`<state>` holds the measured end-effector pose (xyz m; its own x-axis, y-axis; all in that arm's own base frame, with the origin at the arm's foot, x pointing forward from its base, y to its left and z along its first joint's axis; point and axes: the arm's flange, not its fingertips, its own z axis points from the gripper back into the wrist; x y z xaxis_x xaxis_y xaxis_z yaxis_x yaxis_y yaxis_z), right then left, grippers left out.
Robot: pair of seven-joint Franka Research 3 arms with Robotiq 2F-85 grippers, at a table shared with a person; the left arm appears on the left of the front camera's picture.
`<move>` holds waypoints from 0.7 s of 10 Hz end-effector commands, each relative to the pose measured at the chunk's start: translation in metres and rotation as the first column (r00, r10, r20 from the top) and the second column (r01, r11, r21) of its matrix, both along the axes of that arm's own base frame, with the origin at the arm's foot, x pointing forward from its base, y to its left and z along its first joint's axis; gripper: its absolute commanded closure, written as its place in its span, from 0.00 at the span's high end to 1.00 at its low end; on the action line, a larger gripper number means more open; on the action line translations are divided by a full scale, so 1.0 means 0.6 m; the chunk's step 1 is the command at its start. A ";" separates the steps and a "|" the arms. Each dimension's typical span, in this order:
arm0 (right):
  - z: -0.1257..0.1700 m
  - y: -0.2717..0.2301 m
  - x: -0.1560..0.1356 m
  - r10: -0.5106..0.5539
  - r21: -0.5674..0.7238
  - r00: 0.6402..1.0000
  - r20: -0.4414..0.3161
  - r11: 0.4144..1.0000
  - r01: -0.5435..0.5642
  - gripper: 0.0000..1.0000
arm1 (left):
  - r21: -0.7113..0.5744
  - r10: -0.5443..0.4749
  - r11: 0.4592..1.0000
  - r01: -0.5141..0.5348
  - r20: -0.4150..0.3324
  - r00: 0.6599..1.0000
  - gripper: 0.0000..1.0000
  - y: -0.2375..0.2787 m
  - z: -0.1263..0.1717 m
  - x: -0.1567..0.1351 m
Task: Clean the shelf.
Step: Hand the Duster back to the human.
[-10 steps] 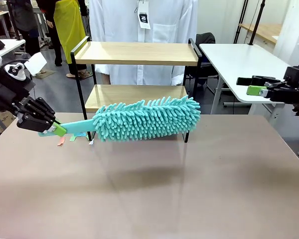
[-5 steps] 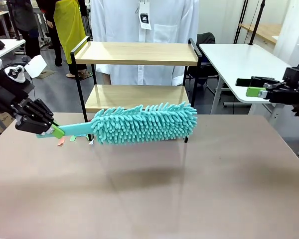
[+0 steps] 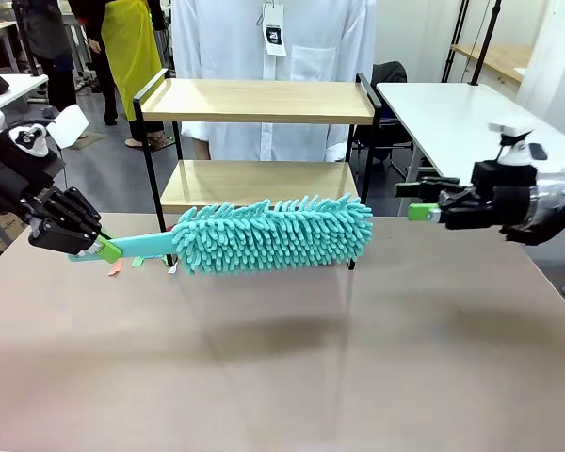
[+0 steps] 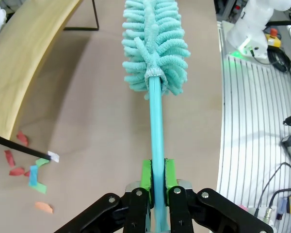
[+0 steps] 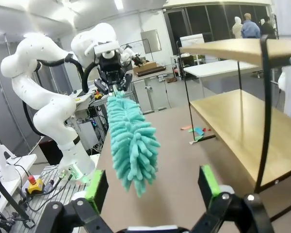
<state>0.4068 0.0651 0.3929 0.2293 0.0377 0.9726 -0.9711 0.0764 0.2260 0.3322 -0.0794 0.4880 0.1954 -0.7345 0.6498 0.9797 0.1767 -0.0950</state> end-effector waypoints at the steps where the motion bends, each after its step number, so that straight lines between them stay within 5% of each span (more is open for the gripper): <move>1: -0.029 0.032 0.007 0.000 0.030 0.999 0.036 1.000 -0.001 1.00 | -0.033 0.009 0.999 -0.009 -0.005 1.000 0.13 -0.004 0.005 0.002; 7: -0.078 0.108 0.001 0.004 0.090 1.000 0.015 0.996 -0.005 1.00 | -0.033 0.009 0.999 -0.009 -0.005 1.000 0.13 -0.004 0.005 0.002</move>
